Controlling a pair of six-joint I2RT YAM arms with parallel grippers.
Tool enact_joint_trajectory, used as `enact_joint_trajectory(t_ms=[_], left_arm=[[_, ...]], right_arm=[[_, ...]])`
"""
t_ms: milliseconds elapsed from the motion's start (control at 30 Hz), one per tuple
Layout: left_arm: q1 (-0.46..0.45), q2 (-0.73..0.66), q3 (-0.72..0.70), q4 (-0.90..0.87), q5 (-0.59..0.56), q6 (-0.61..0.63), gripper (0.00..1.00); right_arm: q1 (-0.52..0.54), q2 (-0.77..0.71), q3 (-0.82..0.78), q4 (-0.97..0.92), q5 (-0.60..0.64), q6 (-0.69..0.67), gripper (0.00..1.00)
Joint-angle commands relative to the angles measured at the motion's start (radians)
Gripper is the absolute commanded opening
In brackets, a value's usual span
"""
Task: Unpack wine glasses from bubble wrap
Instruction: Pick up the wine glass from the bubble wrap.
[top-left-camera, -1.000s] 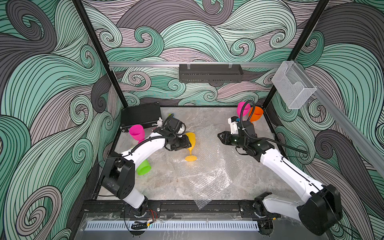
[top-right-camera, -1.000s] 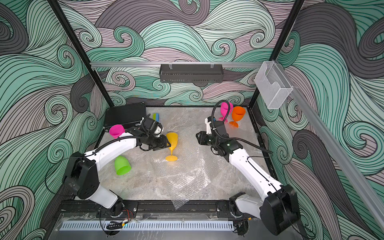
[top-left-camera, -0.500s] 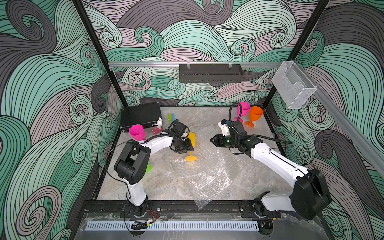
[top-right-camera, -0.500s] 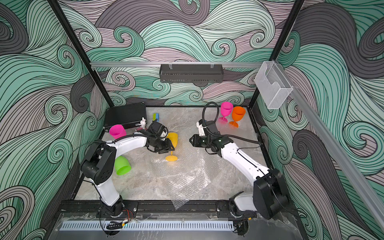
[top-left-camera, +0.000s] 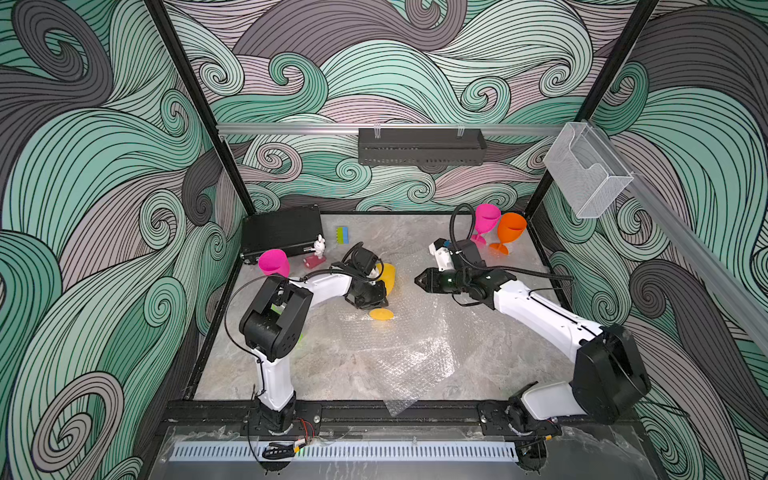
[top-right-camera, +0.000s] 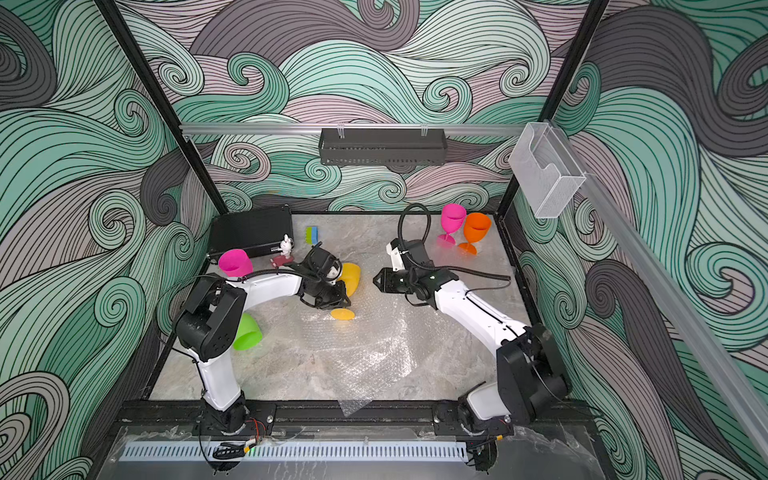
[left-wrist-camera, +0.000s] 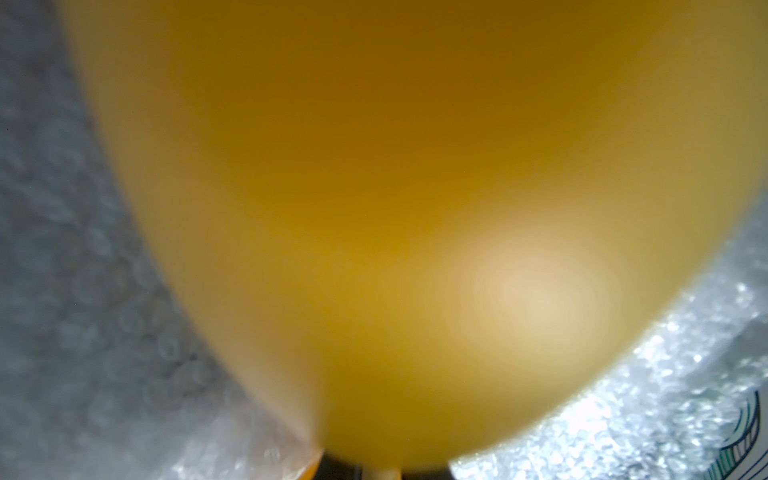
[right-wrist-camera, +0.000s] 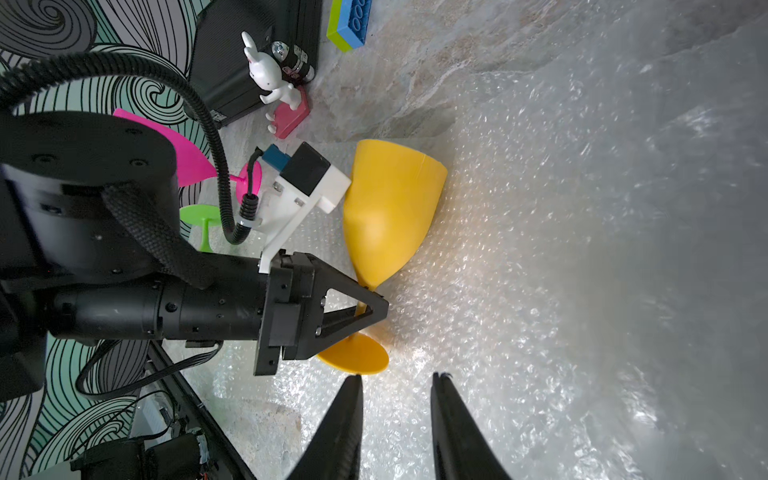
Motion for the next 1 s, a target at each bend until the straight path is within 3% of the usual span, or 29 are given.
enact_joint_trajectory(t_ms=[0,433,633,733,967], left_arm=[[-0.005,-0.027,-0.021,-0.013,0.000,0.012,0.06],[-0.010,-0.208,-0.084,0.026,0.028,0.128,0.00],[-0.066,-0.297,-0.108,0.030,-0.171,0.310,0.00],[-0.113,-0.344,-0.156,0.075,-0.335,0.396,0.00],[-0.208,-0.422,-0.264,0.225,-0.555,0.534,0.00]], right_arm=[[-0.002,0.013,0.032,0.023,-0.040,0.007,0.32],[-0.038,0.038,0.104,0.000,-0.125,0.027,0.33],[-0.095,0.043,0.145,-0.048,-0.187,0.079,0.34],[-0.118,0.041,0.173,-0.094,-0.206,0.085,0.35],[-0.156,0.049,0.193,-0.148,-0.248,0.104,0.39]])
